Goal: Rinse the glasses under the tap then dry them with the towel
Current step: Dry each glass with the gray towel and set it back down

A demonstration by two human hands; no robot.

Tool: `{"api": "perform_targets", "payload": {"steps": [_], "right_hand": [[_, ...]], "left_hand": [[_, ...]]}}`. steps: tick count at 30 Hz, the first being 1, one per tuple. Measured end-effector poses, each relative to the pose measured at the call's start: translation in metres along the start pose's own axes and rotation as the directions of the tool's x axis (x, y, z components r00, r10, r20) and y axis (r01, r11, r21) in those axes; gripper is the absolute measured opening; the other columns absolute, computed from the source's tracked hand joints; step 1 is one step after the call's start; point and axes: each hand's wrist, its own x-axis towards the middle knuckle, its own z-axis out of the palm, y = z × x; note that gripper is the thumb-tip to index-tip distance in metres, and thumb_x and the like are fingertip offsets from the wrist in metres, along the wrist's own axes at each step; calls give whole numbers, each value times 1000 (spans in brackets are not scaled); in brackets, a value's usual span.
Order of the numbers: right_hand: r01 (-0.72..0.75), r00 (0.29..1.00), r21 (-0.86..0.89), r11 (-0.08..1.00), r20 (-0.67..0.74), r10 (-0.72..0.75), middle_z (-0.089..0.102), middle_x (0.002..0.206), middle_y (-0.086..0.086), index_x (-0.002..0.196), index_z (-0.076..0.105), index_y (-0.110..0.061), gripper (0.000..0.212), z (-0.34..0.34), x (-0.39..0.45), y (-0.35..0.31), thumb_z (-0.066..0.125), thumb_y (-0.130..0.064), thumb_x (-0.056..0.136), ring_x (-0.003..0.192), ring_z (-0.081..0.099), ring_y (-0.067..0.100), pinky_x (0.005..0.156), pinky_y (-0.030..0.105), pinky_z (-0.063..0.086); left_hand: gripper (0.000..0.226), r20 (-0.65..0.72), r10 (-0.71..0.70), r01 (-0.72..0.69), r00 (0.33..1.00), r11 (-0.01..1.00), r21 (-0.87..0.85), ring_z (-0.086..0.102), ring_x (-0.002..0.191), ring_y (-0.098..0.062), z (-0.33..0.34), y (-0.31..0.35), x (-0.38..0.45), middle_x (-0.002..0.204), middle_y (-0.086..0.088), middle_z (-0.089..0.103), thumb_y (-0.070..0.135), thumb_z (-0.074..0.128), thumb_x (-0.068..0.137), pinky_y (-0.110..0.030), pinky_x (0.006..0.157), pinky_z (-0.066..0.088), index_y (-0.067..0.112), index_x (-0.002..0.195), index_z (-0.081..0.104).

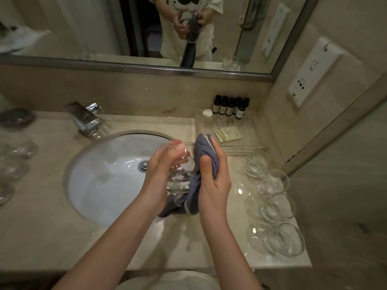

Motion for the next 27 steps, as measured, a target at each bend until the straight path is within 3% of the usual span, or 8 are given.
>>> {"api": "perform_targets", "payload": {"steps": [4, 7, 11, 14, 17, 19, 23, 27], "right_hand": [[-42, 999, 45, 998, -16, 43, 54, 118, -44, 121, 51, -48, 30, 12, -6, -2, 51, -39, 92, 120, 49, -12, 97, 9, 37], [-60, 998, 37, 998, -21, 60, 55, 121, -37, 121, 51, -48, 28, 19, -10, -1, 49, -41, 94, 120, 49, -12, 100, 11, 38], [-107, 994, 44, 993, -22, 108, 60, 118, -27, 114, 54, -45, 24, 32, -11, -6, 49, -44, 91, 113, 55, -10, 93, 10, 41], [-180, 983, 111, 977, -20, 184, 65, 118, -13, 113, 58, -38, 32, 45, -10, -6, 47, -56, 89, 113, 60, 2, 96, 22, 45], [-243, 966, 219, 945, -31, 256, 67, 118, 8, 116, 62, -21, 40, 61, -11, -7, 47, -49, 92, 113, 63, 24, 101, 45, 48], [-250, 961, 249, 936, -53, 271, 67, 118, 12, 121, 60, -12, 46, 72, -14, -9, 49, -49, 95, 113, 63, 27, 102, 48, 47], [-194, 968, 213, 958, -115, 222, 68, 115, -2, 120, 60, -20, 42, 91, -24, -10, 47, -49, 93, 111, 62, 11, 96, 30, 48], [-153, 965, 83, 985, -204, 167, 63, 120, -13, 125, 56, -25, 38, 111, -32, -7, 47, -48, 96, 112, 56, -4, 94, 15, 42]], "left_hand": [[55, -25, 146, -140, 989, 978, 152, 61, 75, 7, -4, 13, 0, 75, 24, 67, 54, 73, 52, -9, 66, 47, 26, 99, 67], [56, -86, 157, -137, 984, 970, 200, 62, 80, 0, -10, 13, 1, 80, 17, 68, 53, 81, 56, -15, 72, 46, 21, 99, 63], [76, -161, 168, -130, 973, 966, 224, 61, 78, -8, -25, 16, -3, 87, 7, 63, 69, 63, 44, -26, 74, 45, 17, 100, 60], [62, -87, 105, -91, 991, 983, 157, 60, 65, -8, -36, 28, 1, 78, 4, 63, 64, 61, 43, -25, 67, 46, 18, 85, 61], [56, 86, -25, 23, 996, 999, 22, 59, 52, -10, -47, 41, 2, 66, 0, 63, 58, 62, 48, -22, 53, 47, 12, 79, 62], [57, 88, -35, 31, 996, 999, 45, 60, 52, -11, -57, 46, 4, 64, 0, 64, 60, 59, 53, -23, 52, 47, 11, 80, 63], [67, -23, 81, -74, 996, 972, 225, 56, 53, -12, -80, 52, 14, 74, -1, 60, 77, 50, 54, -33, 64, 47, 22, 88, 69], [46, -103, 205, -148, 973, 905, 400, 69, 64, -16, -94, 55, 12, 84, -1, 72, 66, 52, 85, -42, 73, 57, 22, 97, 57]]}}
